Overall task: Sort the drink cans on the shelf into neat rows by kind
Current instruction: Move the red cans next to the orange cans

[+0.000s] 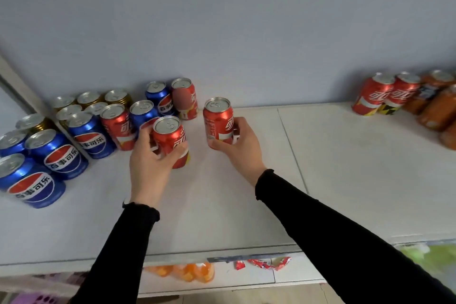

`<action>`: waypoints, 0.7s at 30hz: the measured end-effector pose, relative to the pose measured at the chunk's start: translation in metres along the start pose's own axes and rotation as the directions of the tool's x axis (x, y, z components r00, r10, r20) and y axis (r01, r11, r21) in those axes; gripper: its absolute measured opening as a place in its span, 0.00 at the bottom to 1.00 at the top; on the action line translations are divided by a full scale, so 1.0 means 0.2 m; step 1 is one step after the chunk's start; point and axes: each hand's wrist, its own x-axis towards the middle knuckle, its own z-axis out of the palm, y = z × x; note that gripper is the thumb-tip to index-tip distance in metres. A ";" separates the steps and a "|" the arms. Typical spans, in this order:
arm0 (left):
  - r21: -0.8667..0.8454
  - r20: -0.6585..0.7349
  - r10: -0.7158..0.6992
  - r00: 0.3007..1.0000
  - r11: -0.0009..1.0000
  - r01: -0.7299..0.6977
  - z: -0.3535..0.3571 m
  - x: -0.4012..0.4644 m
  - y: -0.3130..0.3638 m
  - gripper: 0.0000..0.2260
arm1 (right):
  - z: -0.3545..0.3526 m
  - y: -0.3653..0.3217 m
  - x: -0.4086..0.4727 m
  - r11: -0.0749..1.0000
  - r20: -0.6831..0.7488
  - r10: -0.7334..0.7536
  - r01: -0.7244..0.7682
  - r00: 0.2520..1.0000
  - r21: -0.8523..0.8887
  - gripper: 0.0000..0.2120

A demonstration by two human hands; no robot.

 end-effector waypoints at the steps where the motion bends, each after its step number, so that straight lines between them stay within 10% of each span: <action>1: -0.032 0.054 0.015 0.998 0.999 -0.013 0.07 -0.01 0.04 0.32 | -0.09 0.01 -0.03 1.000 -0.035 -0.002 0.002 0.999 -0.009 0.28; 10: -0.123 0.452 0.177 0.874 0.983 -0.136 0.81 -0.18 0.45 0.31 | -1.04 0.31 -0.20 0.990 -0.377 0.067 -0.110 0.924 -0.093 0.28; 21: -0.139 0.548 0.167 0.820 0.984 -0.107 1.83 -0.36 0.87 0.32 | -1.92 0.66 -0.03 0.988 -0.437 0.144 -0.154 0.888 0.013 0.32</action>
